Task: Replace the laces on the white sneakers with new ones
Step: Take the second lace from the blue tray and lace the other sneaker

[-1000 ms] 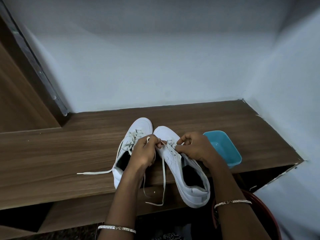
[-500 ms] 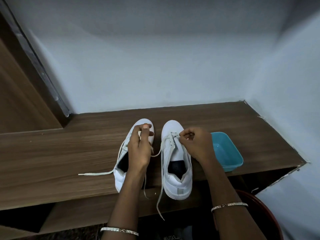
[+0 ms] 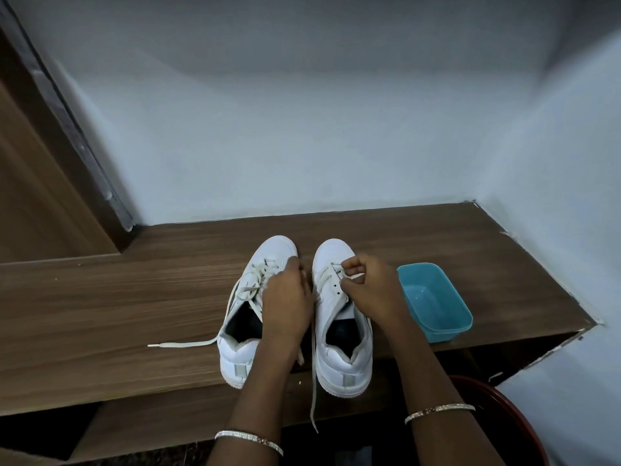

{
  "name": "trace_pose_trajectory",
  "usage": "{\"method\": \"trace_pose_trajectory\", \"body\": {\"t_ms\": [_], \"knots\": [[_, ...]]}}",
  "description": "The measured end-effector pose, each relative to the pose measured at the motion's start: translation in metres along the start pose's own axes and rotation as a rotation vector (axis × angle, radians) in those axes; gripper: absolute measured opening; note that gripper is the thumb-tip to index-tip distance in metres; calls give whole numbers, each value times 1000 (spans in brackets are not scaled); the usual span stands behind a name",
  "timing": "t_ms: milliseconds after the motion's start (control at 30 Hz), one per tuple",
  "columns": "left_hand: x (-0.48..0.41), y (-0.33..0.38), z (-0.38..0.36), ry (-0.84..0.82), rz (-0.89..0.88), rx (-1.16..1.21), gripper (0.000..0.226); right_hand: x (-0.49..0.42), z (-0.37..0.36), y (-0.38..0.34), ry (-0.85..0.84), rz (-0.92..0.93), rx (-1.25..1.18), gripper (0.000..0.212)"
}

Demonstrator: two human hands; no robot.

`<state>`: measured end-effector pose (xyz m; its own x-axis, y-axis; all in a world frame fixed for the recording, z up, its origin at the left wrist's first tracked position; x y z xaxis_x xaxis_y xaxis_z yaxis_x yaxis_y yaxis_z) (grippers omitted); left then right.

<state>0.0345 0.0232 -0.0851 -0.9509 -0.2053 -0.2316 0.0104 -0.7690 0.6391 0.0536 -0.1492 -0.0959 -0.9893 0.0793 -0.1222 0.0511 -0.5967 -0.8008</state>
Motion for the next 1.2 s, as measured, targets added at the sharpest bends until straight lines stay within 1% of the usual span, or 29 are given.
{"method": "trace_pose_trajectory", "body": {"t_ms": [67,200,300,367,433,567,667,767,833,933,967,1033,1100,1133,1167,1200], "knots": [[-11,-4,-8,-5,39,-3,21,-1,3,4,6,-11,-53,23],[-17,-5,-30,-133,71,19,12,-4,5,13,-4,-30,-126,17],[-20,-8,-30,-121,89,44,7,-6,6,16,-1,-26,-144,17],[-20,-9,-29,-130,110,31,8,-6,6,16,-4,-30,-145,18],[-19,-12,-34,-181,159,36,10,-6,6,17,-4,-36,-150,17],[-22,-20,-42,-338,226,16,22,-5,8,17,4,-29,-152,17],[-21,-22,-45,-480,260,93,29,-5,9,18,2,-30,-127,16],[-17,-20,-43,-537,277,149,27,-4,8,16,-1,-27,-116,16],[-17,-14,-40,-531,250,200,23,-3,8,11,14,-7,-117,14],[-20,-6,-30,-447,237,372,17,-1,9,-5,75,75,-54,3],[-22,-6,-25,-403,260,461,12,0,9,-12,90,107,-28,4],[-23,-8,-18,-345,366,698,6,1,5,-24,80,173,-27,8],[-22,-3,-12,-389,454,994,12,3,-3,-35,14,231,-36,16],[-23,2,-8,-411,456,1122,14,4,-8,-37,-28,247,-39,22],[-24,7,-2,-412,428,1184,16,5,-14,-38,-65,249,-39,28],[-26,10,4,-404,386,1186,18,5,-19,-40,-88,247,-44,33]]}}
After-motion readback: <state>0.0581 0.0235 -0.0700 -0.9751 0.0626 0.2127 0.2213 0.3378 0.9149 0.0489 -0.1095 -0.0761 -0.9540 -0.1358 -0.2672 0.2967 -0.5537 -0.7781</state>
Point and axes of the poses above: each hand's wrist, its own x-axis away from the middle knuckle, its own z-axis out of the back of the hand, y = z × x, the point moved 7 cm from there along -x, towards the middle knuckle, and after that the axes turned 5 degrees about z, right-handed, at the moved point
